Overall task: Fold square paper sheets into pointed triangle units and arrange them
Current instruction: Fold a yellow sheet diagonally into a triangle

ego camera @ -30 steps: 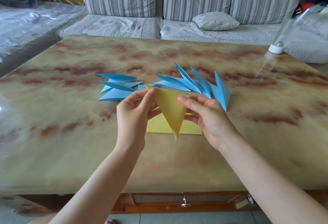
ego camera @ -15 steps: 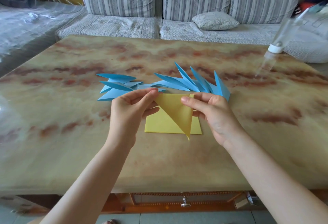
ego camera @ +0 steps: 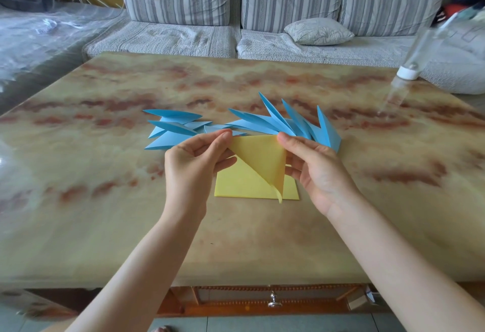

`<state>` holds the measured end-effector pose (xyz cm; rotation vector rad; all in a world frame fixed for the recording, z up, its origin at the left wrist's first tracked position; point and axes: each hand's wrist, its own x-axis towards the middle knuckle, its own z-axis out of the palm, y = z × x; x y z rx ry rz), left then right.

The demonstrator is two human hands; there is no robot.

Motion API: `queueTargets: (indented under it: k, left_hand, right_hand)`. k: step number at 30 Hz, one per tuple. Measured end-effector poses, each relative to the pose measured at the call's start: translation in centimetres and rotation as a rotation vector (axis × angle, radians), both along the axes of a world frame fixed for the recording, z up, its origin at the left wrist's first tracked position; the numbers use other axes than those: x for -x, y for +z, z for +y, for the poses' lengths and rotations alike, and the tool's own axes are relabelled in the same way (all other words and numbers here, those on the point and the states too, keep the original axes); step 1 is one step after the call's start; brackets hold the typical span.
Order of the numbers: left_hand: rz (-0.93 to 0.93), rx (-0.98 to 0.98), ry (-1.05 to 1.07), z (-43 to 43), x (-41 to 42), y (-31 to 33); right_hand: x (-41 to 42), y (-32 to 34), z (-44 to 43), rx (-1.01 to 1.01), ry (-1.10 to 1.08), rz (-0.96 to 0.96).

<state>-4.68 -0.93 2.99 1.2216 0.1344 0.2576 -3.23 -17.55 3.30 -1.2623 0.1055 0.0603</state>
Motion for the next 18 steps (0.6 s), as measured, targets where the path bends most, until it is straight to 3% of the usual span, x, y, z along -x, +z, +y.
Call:
queueTargets:
  k: [4, 8, 14, 18]
  left_hand:
    - [0.018, -0.011, -0.015, 0.00, 0.04, -0.04]
    - [0.066, -0.146, -0.073, 0.47, -0.27, -0.16]
    - [-0.174, -0.845, -0.024, 0.48, 0.05, -0.28]
    - [-0.160, -0.953, -0.092, 0.52, -0.04, -0.17]
  right_hand:
    - [-0.13, -0.13, -0.07, 0.037, -0.007, -0.035]
    - [-0.12, -0.35, -0.07, 0.125, -0.060, -0.067]
    - [0.02, -0.62, 0.27, 0.318, -0.082, -0.156]
    - [0.41, -0.74, 0.85, 0.393, 0.009, -0.252]
